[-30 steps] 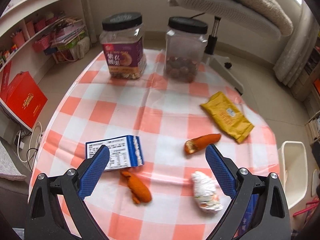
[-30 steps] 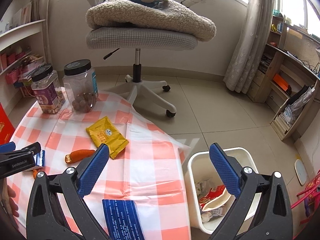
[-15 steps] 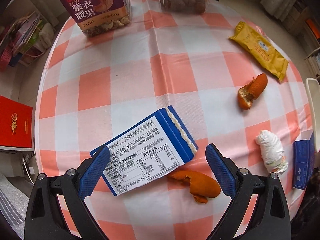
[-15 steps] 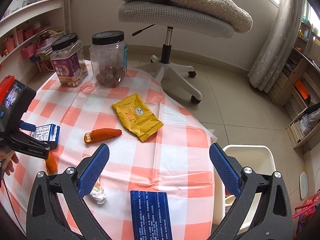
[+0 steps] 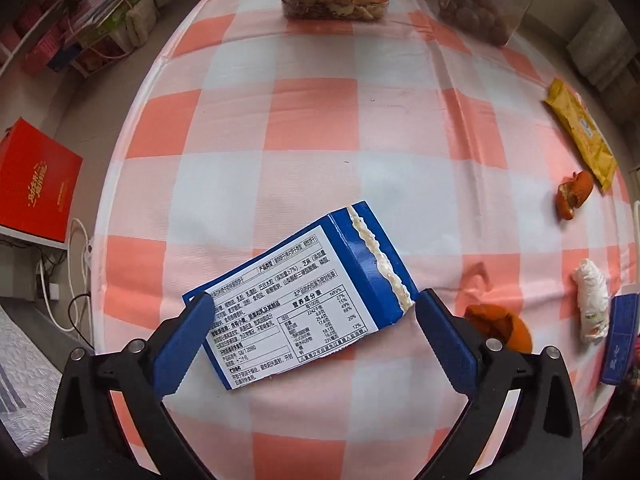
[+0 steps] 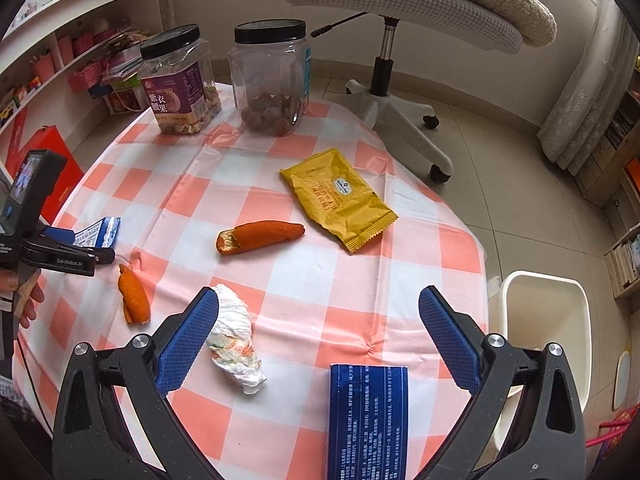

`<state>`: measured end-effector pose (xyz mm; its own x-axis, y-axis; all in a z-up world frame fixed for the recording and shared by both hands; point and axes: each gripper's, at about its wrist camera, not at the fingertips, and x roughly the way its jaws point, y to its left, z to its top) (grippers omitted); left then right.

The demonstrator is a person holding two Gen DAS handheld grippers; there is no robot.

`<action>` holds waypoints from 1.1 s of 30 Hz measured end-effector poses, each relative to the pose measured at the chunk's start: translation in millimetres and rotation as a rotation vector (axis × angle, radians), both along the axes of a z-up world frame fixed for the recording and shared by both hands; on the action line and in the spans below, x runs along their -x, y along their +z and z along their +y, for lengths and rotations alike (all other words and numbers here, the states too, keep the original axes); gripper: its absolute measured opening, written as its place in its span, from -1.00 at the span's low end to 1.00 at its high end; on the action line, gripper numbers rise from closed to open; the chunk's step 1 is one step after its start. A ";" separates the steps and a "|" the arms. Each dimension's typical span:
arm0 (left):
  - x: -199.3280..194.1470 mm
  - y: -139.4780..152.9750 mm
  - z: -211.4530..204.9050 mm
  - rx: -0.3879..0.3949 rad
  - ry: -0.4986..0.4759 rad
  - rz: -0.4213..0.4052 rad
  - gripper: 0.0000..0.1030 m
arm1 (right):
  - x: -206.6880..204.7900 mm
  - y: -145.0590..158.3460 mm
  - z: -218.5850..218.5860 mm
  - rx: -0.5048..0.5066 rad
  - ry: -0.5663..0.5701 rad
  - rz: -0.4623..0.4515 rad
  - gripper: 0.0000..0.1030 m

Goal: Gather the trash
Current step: 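Move the left gripper down to the blue-and-white box on the table, then grasp the blue-and-white box with the left gripper while the right grasps the tissue bundle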

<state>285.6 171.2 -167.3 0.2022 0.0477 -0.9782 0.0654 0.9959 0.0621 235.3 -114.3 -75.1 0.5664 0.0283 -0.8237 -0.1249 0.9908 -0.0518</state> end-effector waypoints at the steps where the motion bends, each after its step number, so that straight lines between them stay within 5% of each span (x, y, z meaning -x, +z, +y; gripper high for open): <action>1: 0.6 1.7 0.2 -0.028 -0.016 -0.003 0.89 | 0.5 0.2 1.4 0.000 0.003 -0.001 0.86; 7: -0.4 2.9 -6.6 -0.062 -0.060 0.007 0.88 | 1.2 2.3 4.9 0.008 0.015 -0.006 0.86; 11: -1.6 2.6 14.7 0.011 0.121 0.103 0.71 | -0.4 2.7 7.3 0.010 0.020 -0.007 0.87; 14: 9.7 2.0 29.5 0.209 0.232 0.216 0.72 | -1.6 4.1 9.3 -0.003 0.023 -0.005 0.87; 18: 24.1 6.6 21.9 0.089 0.160 0.204 0.77 | 1.0 5.3 14.1 -0.003 0.038 -0.008 0.87; 26: 16.6 29.8 3.7 -0.064 -0.006 0.000 0.78 | 4.2 7.4 14.3 0.001 0.035 -0.013 0.87; 29: 1.8 22.5 -6.6 -0.055 -0.072 -0.004 0.79 | 3.9 7.6 11.7 0.010 0.018 -0.017 0.86; 33: -13.4 7.5 -5.5 -0.047 -0.042 0.002 0.77 | -0.3 2.5 13.0 -0.009 0.039 0.021 0.87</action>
